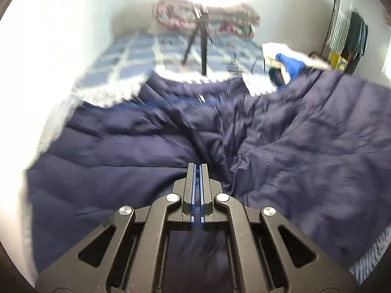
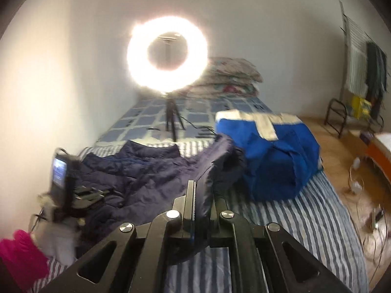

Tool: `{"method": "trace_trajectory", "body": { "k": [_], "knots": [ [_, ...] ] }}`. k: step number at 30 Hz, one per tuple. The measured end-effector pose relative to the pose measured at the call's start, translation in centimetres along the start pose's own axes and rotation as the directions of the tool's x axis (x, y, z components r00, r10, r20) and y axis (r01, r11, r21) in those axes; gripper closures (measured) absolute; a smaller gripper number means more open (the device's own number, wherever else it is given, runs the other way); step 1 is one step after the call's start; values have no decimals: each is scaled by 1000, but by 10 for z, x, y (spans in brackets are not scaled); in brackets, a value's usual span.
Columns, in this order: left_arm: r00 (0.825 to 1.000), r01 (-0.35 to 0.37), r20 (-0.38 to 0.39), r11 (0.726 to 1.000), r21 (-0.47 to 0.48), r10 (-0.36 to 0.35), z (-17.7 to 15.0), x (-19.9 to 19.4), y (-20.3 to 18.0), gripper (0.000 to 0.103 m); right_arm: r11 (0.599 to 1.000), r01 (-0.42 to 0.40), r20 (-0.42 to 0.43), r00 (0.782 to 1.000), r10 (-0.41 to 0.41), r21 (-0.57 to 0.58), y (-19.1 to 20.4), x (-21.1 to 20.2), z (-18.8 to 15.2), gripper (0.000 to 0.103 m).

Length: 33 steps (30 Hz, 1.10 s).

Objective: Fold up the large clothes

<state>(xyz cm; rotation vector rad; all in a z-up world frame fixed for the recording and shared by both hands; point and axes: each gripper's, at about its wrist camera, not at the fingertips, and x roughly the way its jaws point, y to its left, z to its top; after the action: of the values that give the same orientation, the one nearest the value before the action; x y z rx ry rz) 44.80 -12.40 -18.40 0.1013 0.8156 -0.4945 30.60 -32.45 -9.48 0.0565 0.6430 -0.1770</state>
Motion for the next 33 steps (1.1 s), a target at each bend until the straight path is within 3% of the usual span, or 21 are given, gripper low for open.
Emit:
{"method": "trace_trajectory", "body": {
  "k": [7,11,16,24,25,27,29,31,33],
  "knots": [
    [998,4,69,998,-70,1,-29,-122,50,103,981,-143,20,989,147,-132,72,1,12,100],
    [995,-11,99,995,-96,20,-59,-178,59,103,958,-225,6,973,230,-179,114,9,13,100],
    [987,-72,130,987,-143,91,-101,-226,65,103,913,-342,-39,939,342,-221,176,34,8,100],
    [969,-150,172,975,-163,178,-134,-269,68,103,811,-531,-196,847,495,-244,285,91,-29,102],
    [965,-157,182,974,-162,186,-135,-273,68,103,797,-556,-218,829,515,-233,294,97,-35,103],
    [962,-167,190,972,-164,197,-137,-280,69,103,750,-637,-286,763,580,-180,313,114,-52,103],
    [958,-177,196,970,-168,209,-139,-284,72,103,717,-675,-337,725,601,-173,331,123,-68,103],
    [953,-193,201,967,-166,225,-141,-287,73,103,714,-668,-369,730,575,-209,345,128,-81,103],
    [954,-194,198,967,-164,225,-142,-287,74,103,695,-689,-373,711,596,-203,342,123,-86,103]
  ]
}}
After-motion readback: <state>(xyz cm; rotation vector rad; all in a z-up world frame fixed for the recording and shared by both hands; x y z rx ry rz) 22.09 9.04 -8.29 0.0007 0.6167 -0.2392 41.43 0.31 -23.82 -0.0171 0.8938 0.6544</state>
